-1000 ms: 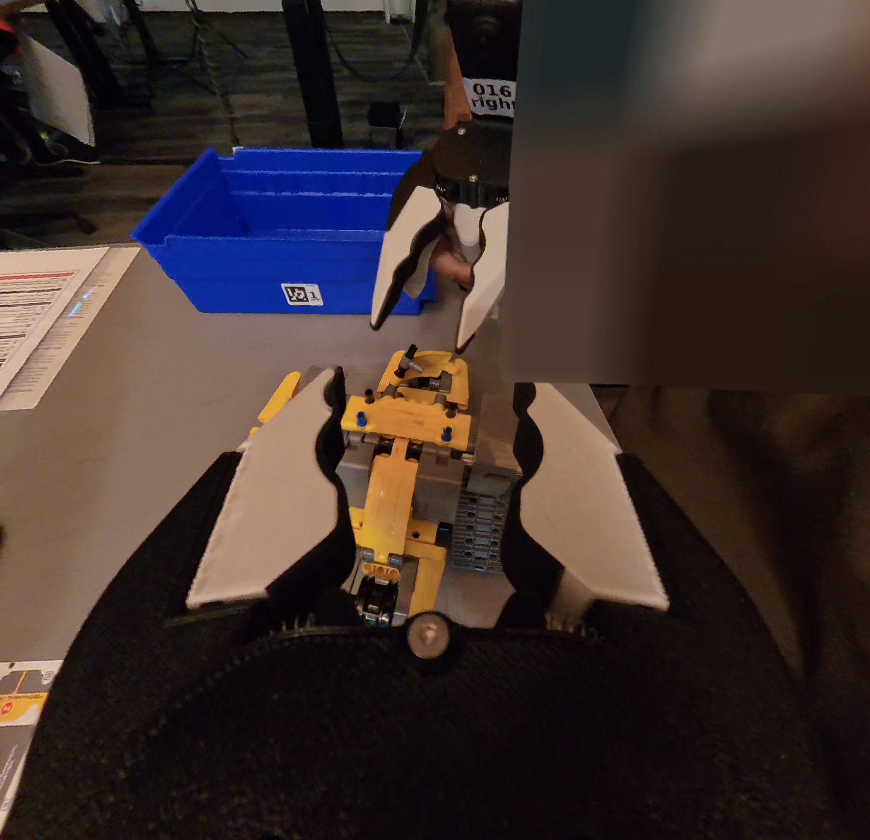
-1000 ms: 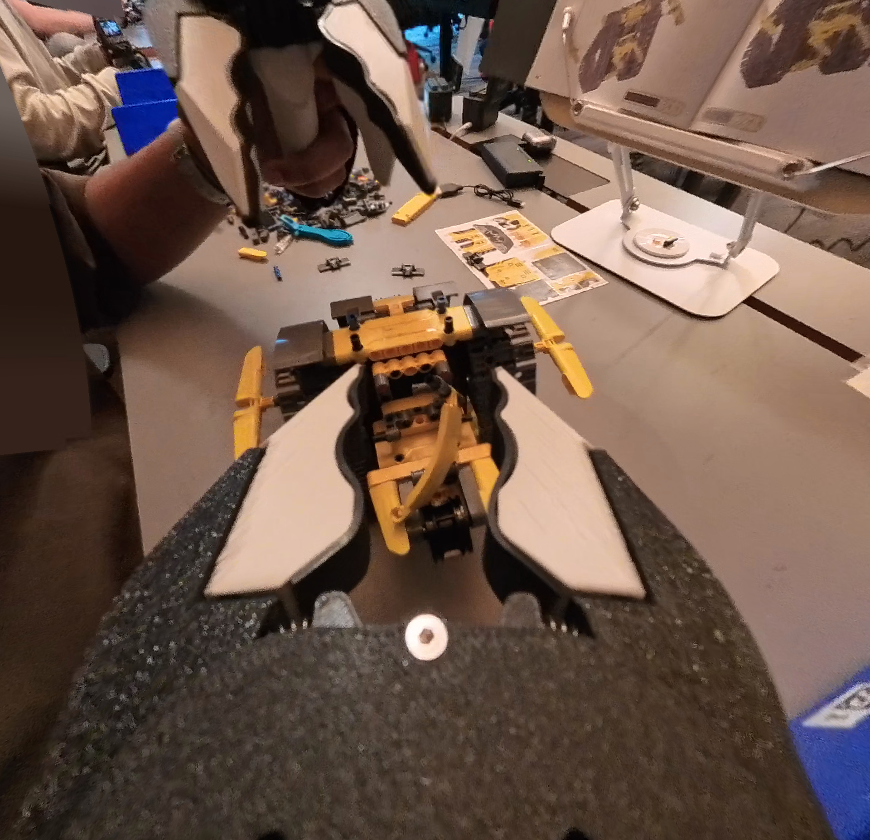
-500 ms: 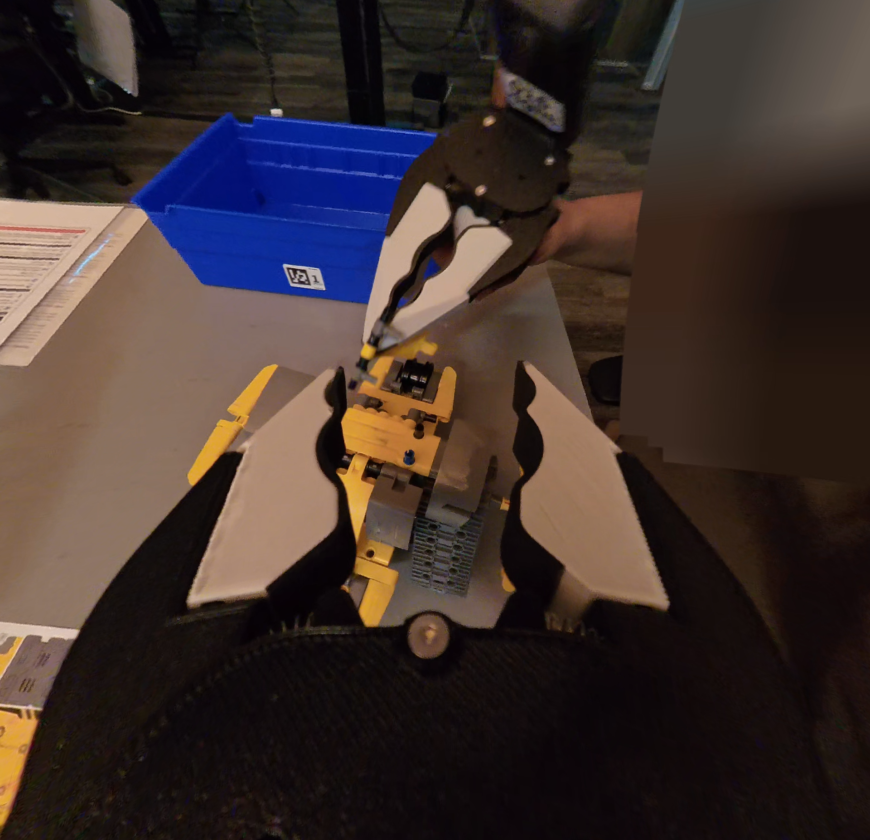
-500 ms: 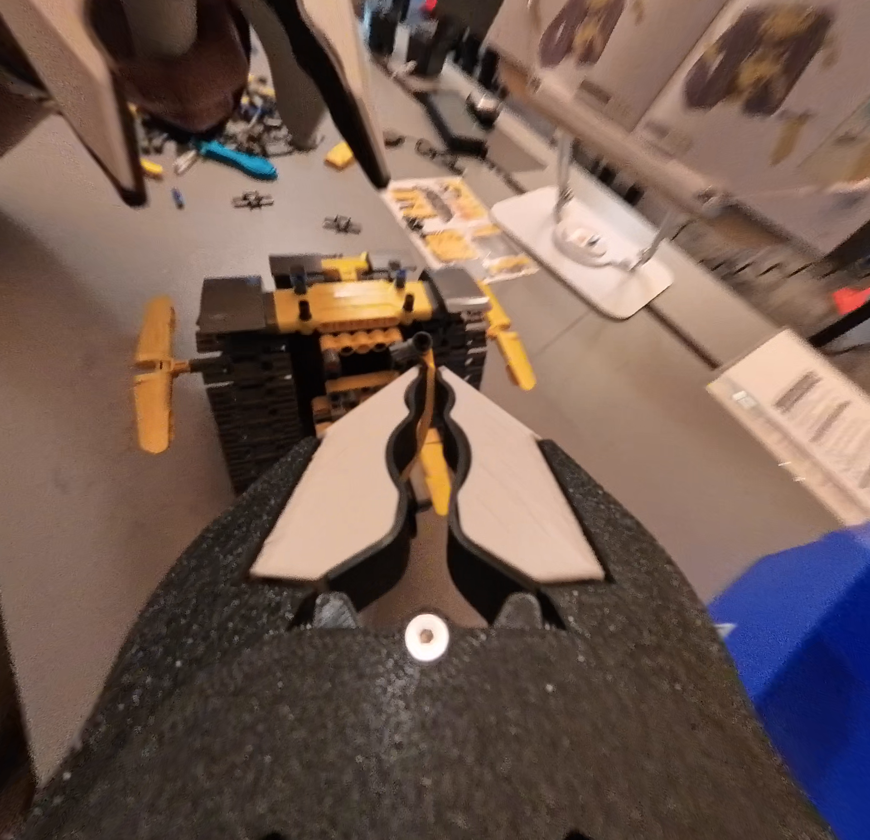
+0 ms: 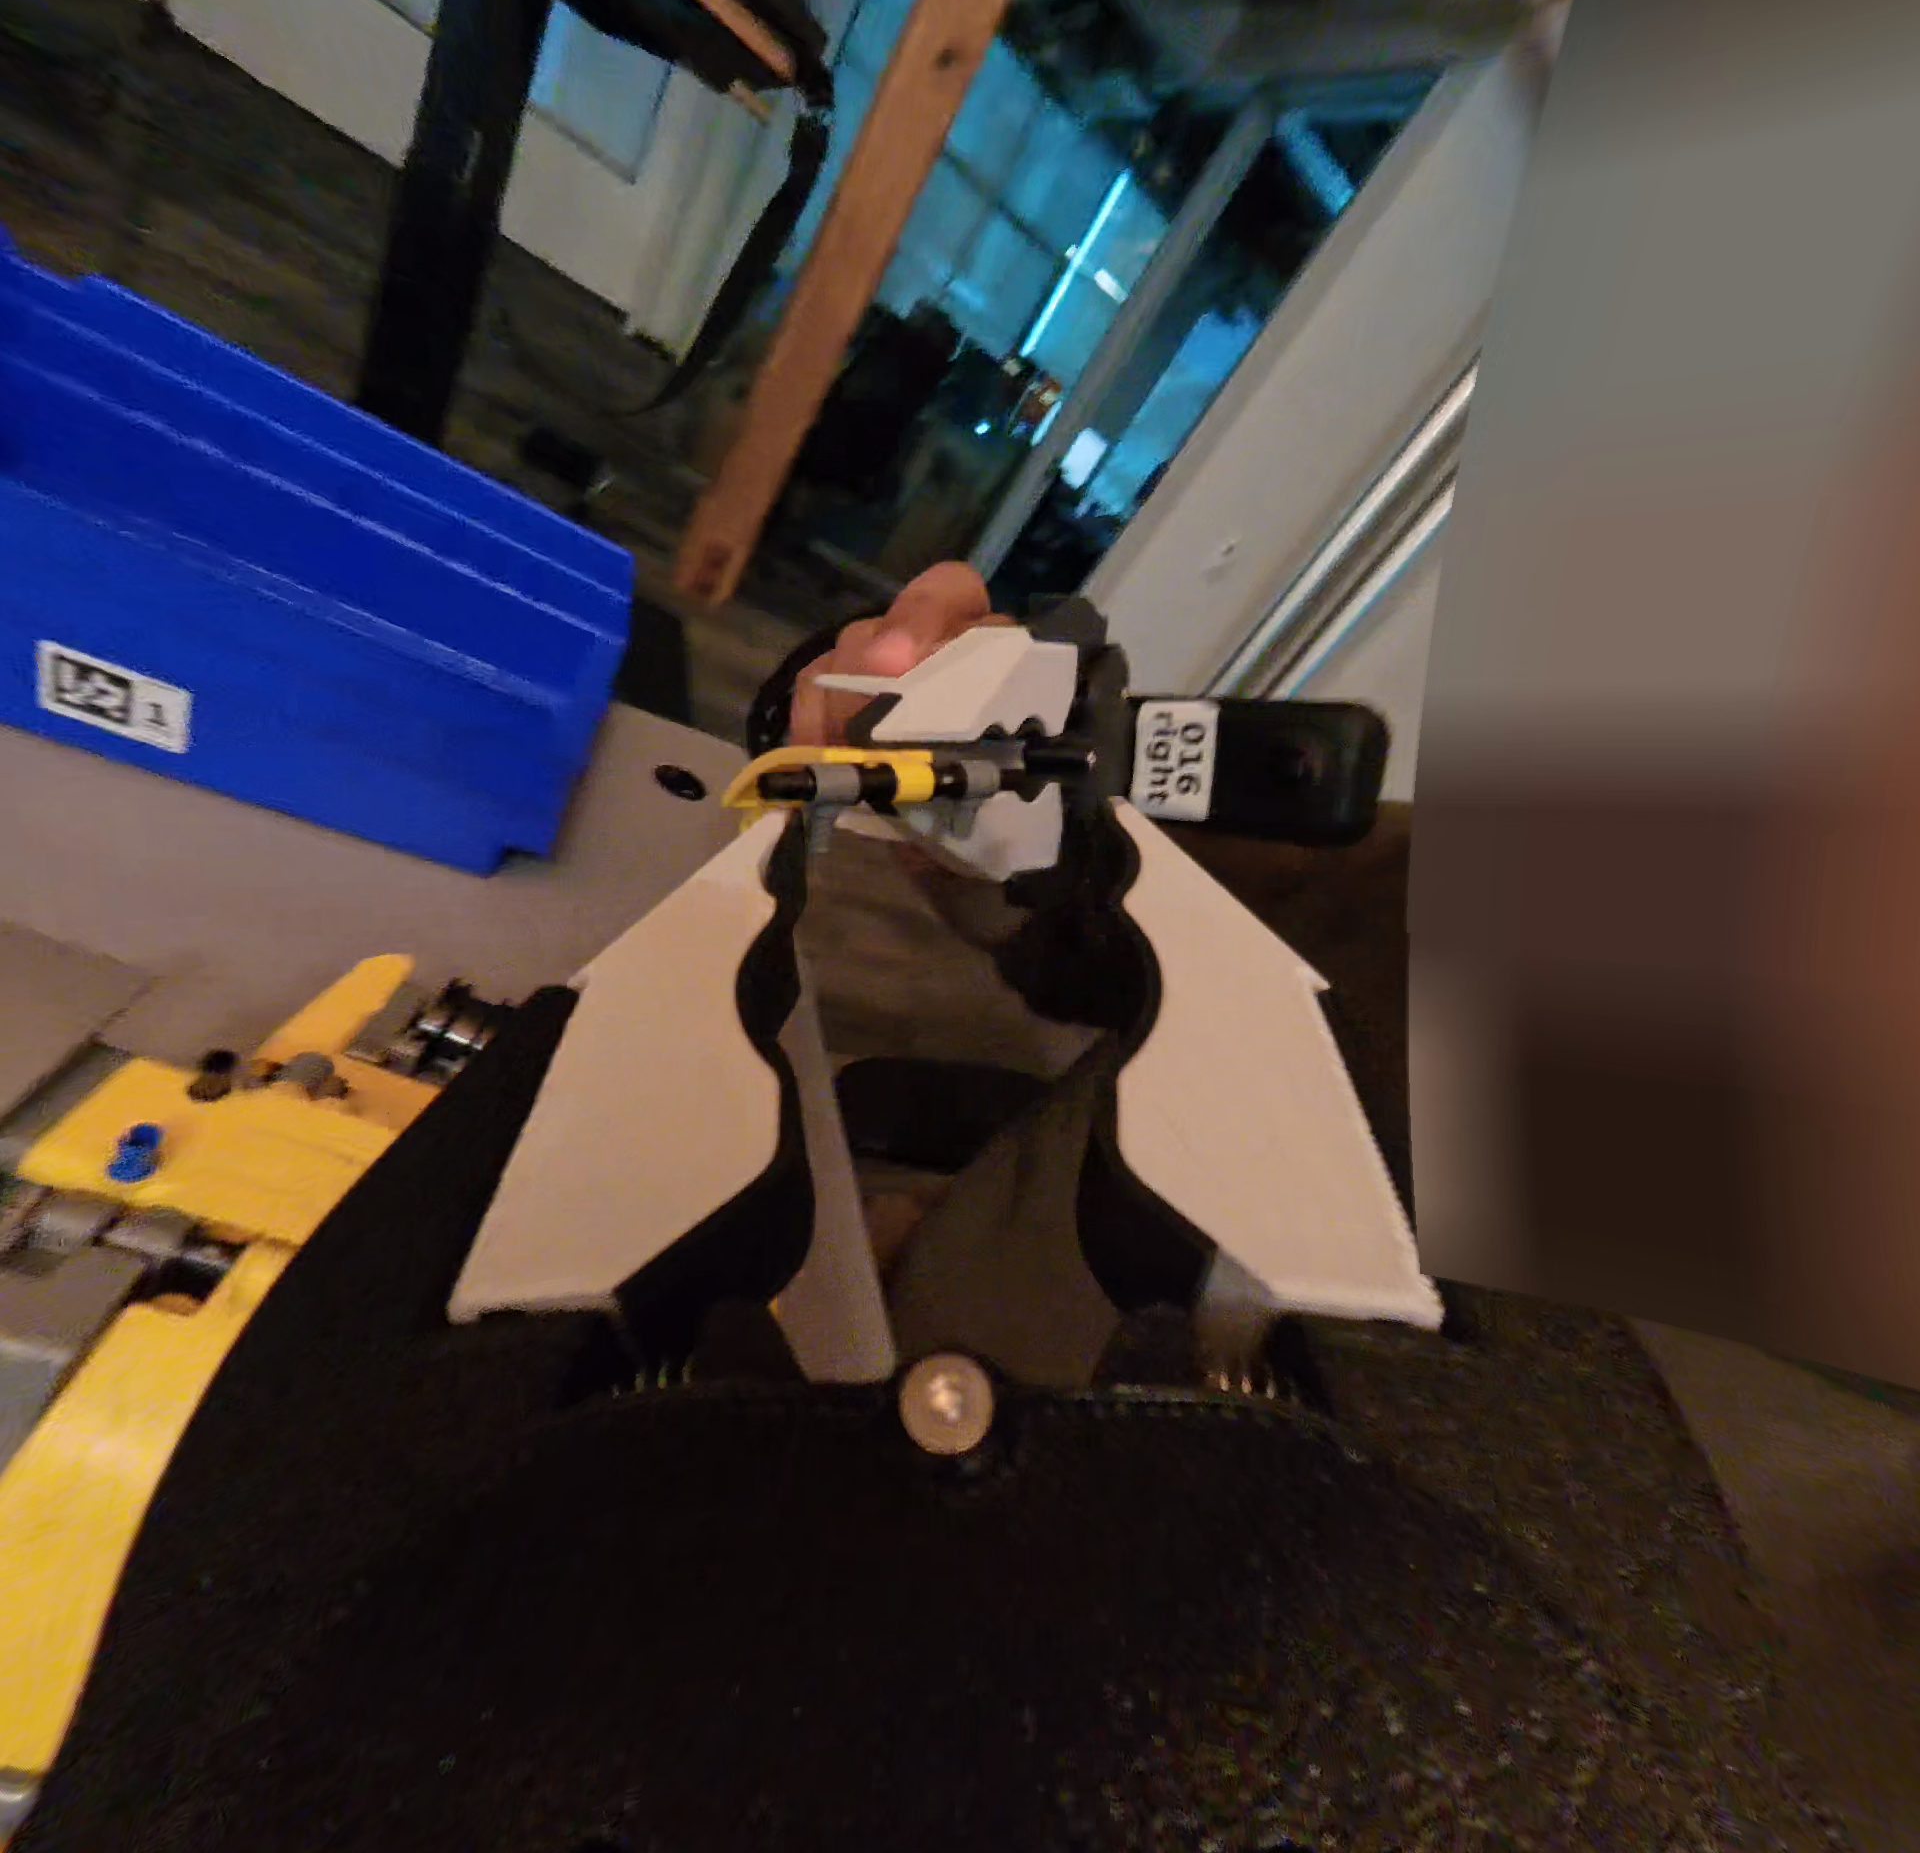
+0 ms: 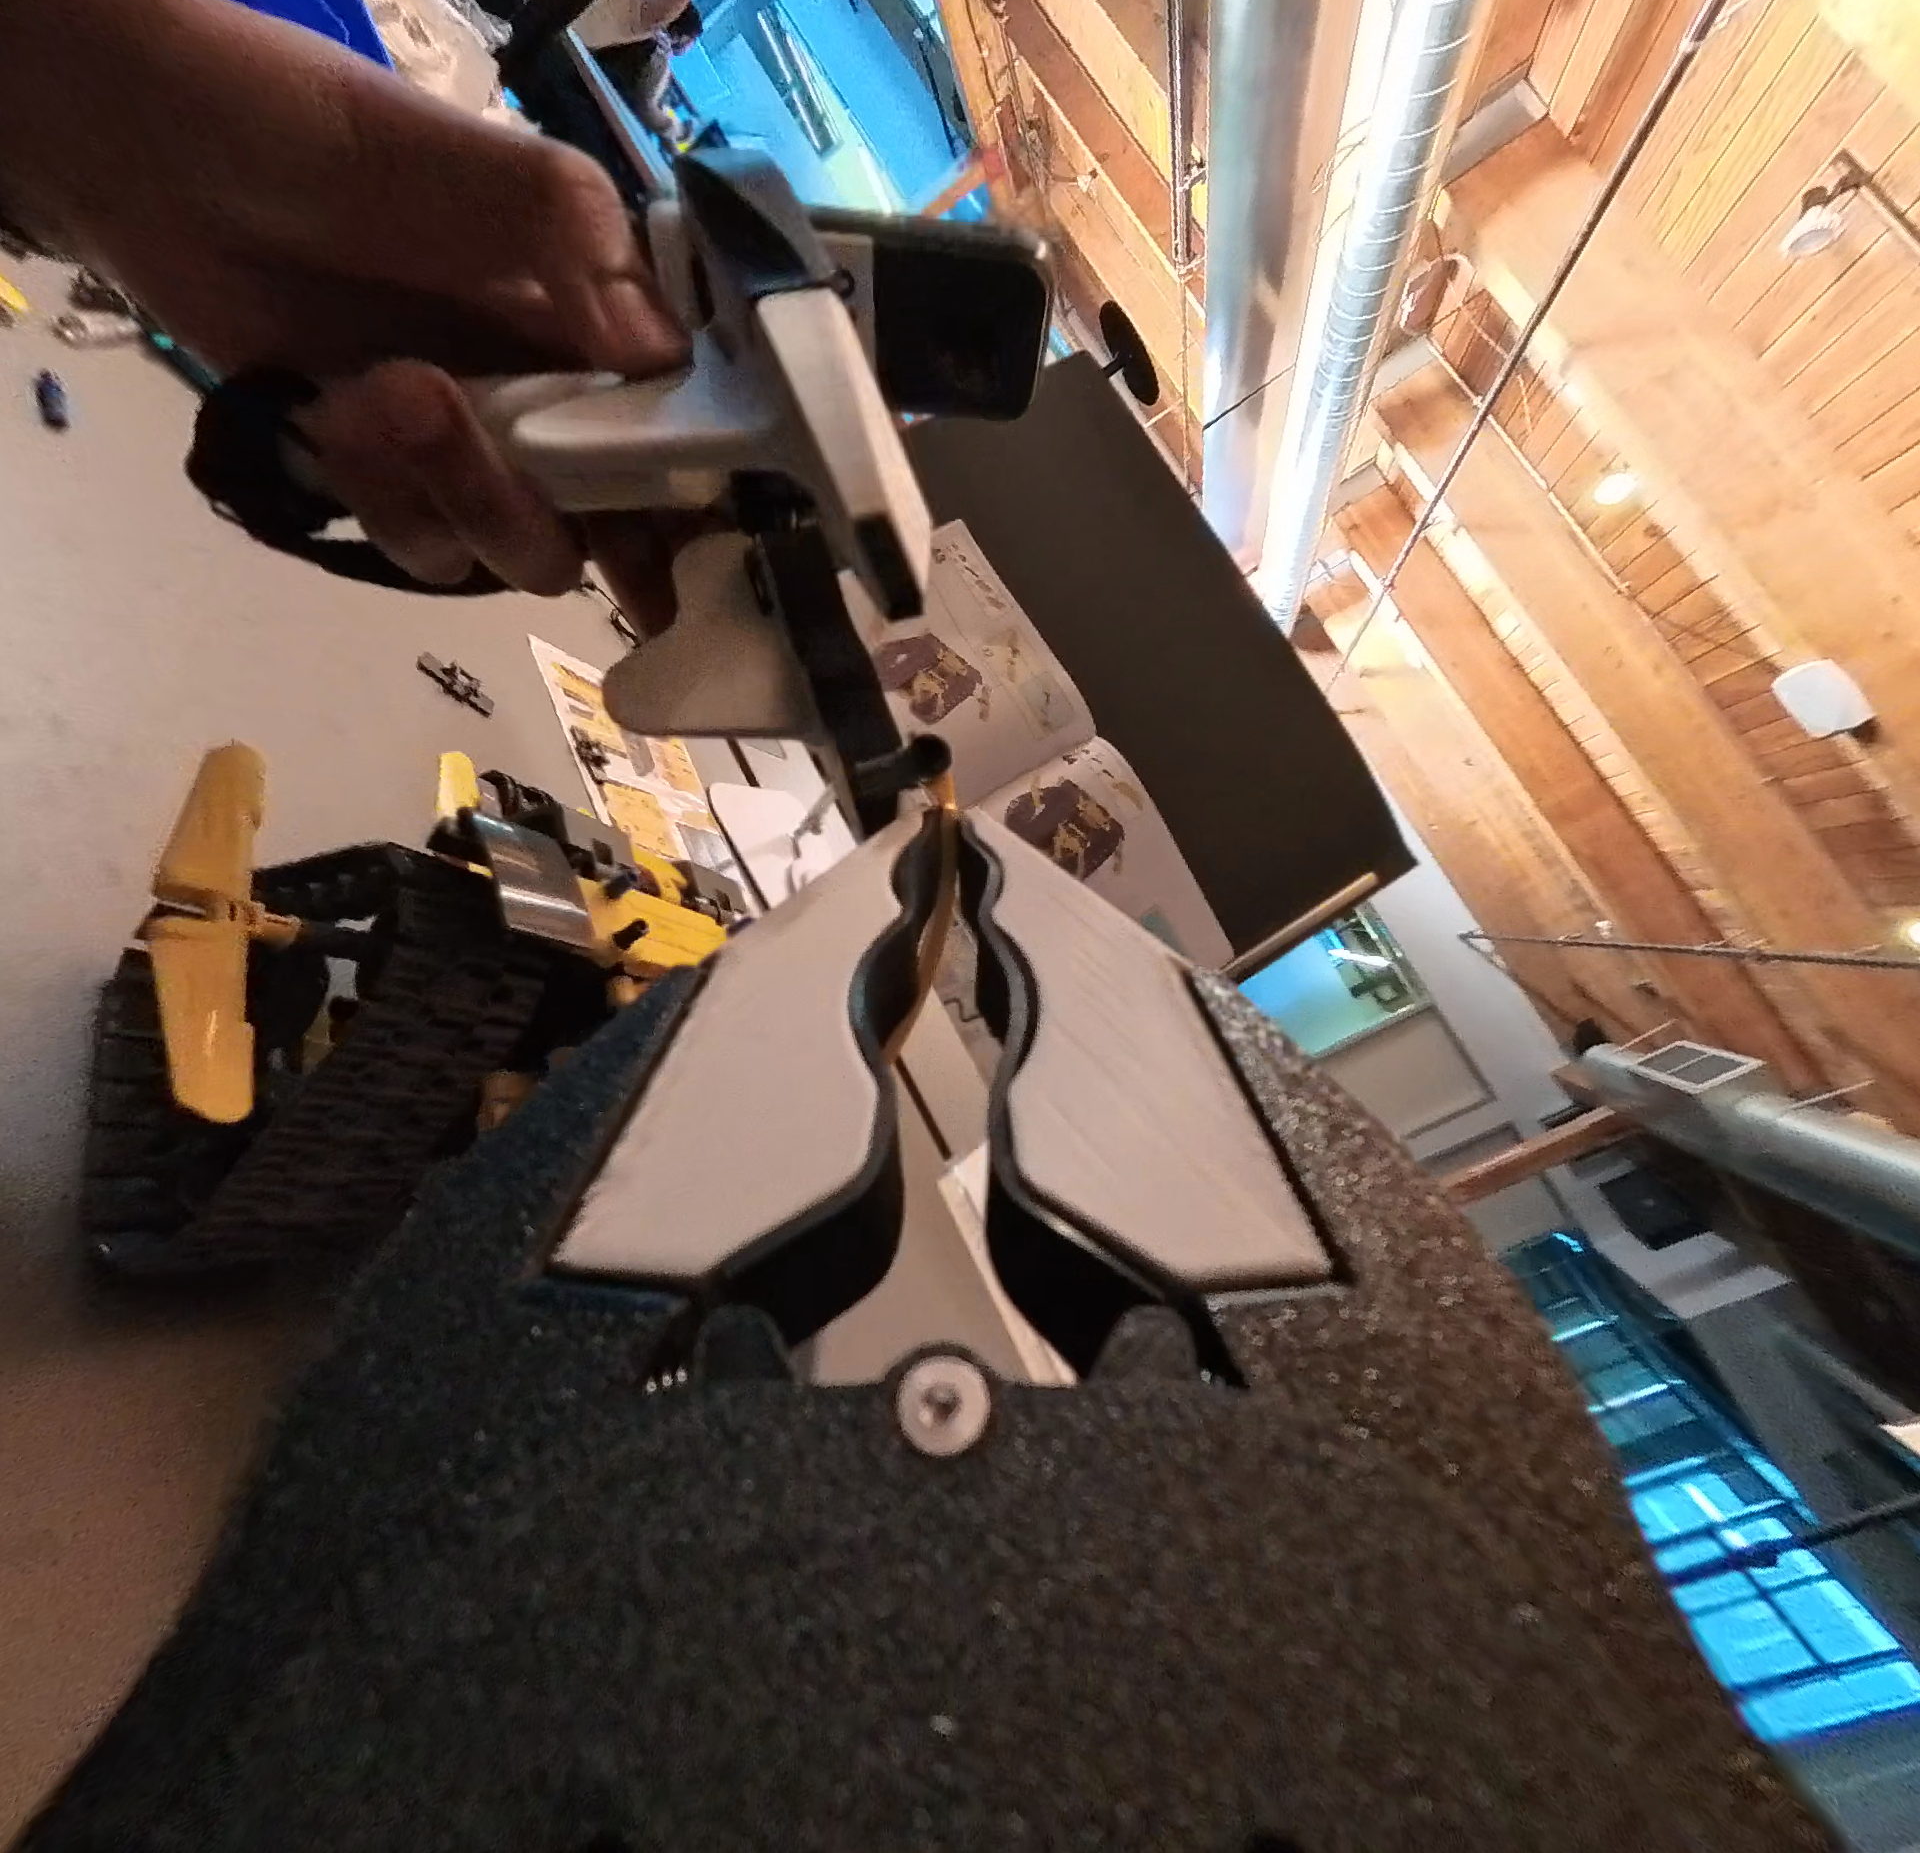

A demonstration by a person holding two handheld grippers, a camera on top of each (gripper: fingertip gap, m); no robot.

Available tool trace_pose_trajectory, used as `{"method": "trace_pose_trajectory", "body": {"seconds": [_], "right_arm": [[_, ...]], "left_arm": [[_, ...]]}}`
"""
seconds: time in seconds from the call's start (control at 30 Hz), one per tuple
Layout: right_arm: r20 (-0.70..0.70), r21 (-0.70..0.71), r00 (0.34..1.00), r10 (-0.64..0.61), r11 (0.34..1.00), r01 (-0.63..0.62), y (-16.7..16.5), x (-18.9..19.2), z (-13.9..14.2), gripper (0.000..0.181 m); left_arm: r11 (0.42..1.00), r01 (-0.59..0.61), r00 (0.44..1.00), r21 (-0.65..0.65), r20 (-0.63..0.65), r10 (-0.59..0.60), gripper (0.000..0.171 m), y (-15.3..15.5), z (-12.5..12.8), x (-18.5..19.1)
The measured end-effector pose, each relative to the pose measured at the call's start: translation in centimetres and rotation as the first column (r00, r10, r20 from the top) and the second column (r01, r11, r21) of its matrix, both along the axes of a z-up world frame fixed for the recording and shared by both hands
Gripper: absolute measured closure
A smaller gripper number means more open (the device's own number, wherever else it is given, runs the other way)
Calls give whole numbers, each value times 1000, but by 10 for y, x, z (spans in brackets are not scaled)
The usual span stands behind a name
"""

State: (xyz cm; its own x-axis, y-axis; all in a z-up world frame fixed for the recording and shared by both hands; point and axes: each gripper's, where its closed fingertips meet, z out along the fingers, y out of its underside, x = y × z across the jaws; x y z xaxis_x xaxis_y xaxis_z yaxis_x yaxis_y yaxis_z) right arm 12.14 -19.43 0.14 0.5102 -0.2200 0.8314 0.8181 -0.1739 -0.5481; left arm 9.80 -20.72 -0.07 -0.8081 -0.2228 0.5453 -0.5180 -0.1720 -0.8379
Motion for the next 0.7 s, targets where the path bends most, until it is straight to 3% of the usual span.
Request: {"method": "trace_pose_trajectory", "body": {"seconds": [0.07, 0.17, 0.37, 0.57, 0.7], "right_arm": [[36, -9, 999, -15, 1000, 15, 0, -1, 0, 180], [104, -23, 994, -37, 999, 40, 2, -4, 1, 180], [336, -43, 937, -94, 992, 115, 9, -13, 0, 180], [566, -67, 808, -162, 968, 241, 15, -11, -5, 181], [683, -77, 707, -182, 945, 317, 17, -8, -14, 181]], "left_arm": [[998, 13, 999, -67, -38, -16, 122, 7, 4, 1], [987, 15, 994, -159, -102, -32, 142, 19, 7, 5], [976, 13, 981, -216, -189, -54, 168, 26, -2, 9], [982, -24, 976, -186, -218, -18, 171, 32, -10, 14], [984, -65, 979, -163, -200, 32, 162, 37, -10, 18]]}}
